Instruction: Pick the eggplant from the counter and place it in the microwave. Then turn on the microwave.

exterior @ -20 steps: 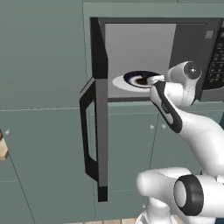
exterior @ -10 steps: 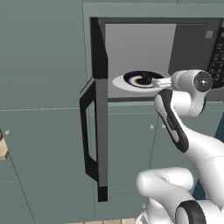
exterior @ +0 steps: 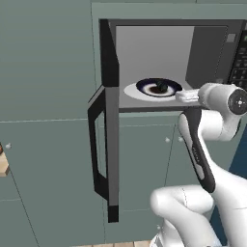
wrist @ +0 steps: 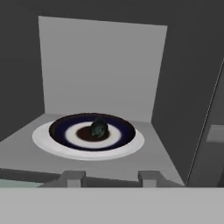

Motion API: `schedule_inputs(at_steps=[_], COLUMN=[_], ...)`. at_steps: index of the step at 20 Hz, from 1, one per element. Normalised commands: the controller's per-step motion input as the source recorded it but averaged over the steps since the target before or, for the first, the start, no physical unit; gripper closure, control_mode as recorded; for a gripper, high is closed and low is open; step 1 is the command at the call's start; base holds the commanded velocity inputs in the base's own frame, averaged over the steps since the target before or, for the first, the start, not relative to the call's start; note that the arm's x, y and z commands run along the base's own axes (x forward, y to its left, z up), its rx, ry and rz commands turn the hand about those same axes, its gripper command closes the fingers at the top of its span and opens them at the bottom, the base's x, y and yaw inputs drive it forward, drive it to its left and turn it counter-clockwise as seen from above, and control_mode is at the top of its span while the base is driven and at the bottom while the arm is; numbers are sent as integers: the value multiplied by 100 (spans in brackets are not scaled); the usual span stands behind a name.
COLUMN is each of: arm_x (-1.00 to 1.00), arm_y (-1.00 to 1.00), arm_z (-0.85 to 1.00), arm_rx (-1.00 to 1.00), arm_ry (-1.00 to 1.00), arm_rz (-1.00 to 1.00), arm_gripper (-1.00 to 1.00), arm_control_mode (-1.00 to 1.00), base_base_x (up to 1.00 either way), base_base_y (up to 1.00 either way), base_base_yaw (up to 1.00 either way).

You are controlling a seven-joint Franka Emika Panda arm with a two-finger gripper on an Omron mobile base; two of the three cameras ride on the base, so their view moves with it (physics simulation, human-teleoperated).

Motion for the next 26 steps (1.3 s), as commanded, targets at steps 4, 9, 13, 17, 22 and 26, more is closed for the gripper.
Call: schedule_inputs(at_steps=[4, 9, 13, 17, 22, 26], arm_x=[-66, -65, -63, -59, -55, -49], arm_y=[0, 0, 0, 0, 1, 9], arm_z=[13, 2, 2, 9, 12, 5], arm_rx=[0, 0, 0, 1, 2, 0], arm_ry=[-4, -5, -7, -9, -8, -8], arm_rz=[0, 0, 0, 0, 0, 0], arm_gripper=[100, 100, 100, 100, 100, 100], arm_control_mode=[-100, -100, -100, -100, -100, -100], base_base_x=[0, 0, 0, 0, 0, 0], base_base_y=[0, 0, 0, 0, 0, 0], base_base_yaw=[0, 0, 0, 0, 0, 0])
